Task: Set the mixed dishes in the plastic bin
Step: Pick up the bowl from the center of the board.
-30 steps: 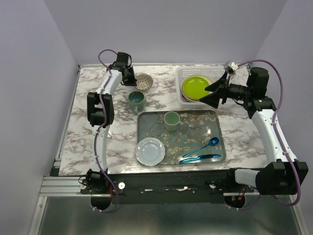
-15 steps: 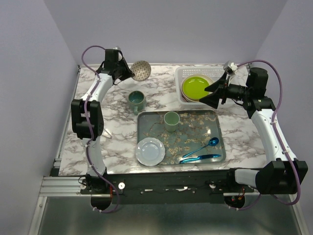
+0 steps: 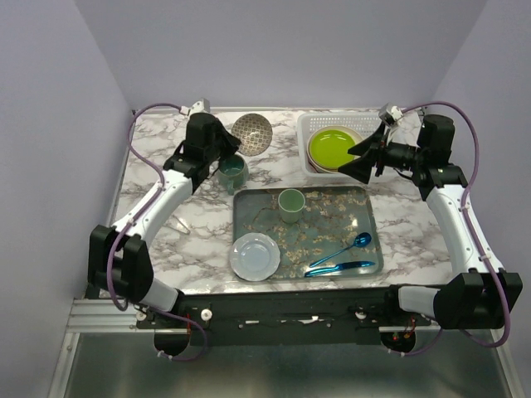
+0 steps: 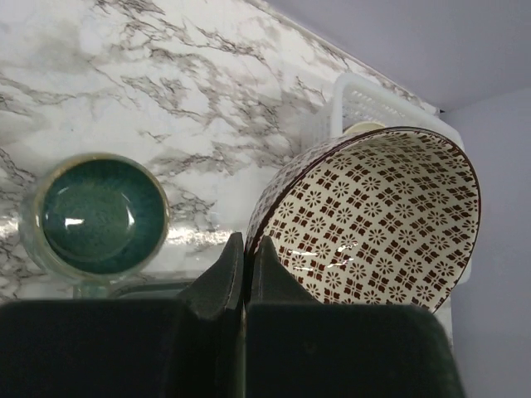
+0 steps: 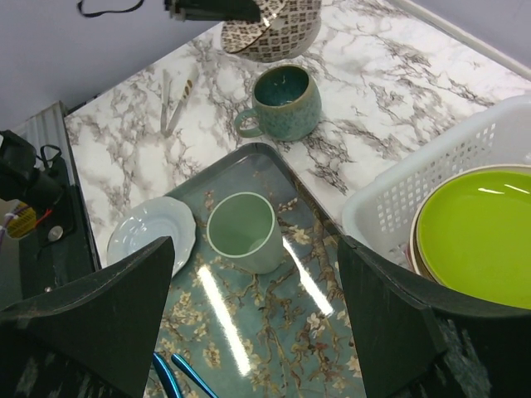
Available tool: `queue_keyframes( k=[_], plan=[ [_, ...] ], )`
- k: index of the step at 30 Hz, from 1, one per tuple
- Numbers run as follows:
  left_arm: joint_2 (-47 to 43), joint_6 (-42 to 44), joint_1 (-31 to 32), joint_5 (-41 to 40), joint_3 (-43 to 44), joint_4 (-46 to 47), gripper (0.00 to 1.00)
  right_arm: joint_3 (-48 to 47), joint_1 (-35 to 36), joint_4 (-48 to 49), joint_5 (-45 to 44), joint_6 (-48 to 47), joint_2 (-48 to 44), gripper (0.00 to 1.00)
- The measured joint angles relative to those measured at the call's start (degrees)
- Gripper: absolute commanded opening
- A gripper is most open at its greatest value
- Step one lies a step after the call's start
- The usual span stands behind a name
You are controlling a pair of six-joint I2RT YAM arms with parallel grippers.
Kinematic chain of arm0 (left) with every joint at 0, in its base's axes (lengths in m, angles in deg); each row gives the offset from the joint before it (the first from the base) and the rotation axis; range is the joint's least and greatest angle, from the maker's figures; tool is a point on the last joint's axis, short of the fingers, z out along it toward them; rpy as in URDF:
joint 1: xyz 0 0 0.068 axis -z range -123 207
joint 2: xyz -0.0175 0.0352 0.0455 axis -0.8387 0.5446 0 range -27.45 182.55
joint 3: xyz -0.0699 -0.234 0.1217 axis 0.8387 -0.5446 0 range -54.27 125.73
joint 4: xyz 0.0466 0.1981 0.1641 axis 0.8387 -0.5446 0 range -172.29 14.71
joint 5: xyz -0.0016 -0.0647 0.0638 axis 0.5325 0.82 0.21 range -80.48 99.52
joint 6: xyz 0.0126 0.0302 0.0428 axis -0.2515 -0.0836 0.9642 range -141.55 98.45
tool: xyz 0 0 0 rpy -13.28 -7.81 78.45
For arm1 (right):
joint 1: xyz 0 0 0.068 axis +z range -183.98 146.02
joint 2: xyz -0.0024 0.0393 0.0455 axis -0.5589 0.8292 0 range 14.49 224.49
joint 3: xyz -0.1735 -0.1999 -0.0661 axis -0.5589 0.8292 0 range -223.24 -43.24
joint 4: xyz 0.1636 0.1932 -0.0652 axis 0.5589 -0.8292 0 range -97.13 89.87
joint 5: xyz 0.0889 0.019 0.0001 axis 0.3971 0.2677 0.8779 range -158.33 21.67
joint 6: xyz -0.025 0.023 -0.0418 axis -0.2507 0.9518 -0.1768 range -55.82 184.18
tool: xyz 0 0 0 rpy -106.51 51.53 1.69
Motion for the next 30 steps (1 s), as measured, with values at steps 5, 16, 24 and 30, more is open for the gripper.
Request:
queue_keyframes(
  k=[5, 16, 24, 30],
  plan=[
    [-7.8, -2.0, 10.8, -13.5, -4.1, -1.7, 0.0, -0.1, 2.8, -1.2, -3.5, 0.1, 0.0, 0.87],
    [-9.0, -11.4, 30.6, -41.7, -3.8, -14.3, 0.0, -0.3, 12.0, -2.3, -13.0, 1.4, -0.9, 0.87],
    [-2.6, -16.9, 39.0, -51.5, 3.2, -21.6, 0.0, -0.3, 17.2, -1.1, -20.7, 4.2, -0.5, 0.87],
    [1.0, -19.3, 41.6, -54.7, 7.2, -24.4, 0.0, 0.3, 19.3, 1.1, -26.8, 6.9, 0.4, 0.84]
  ],
)
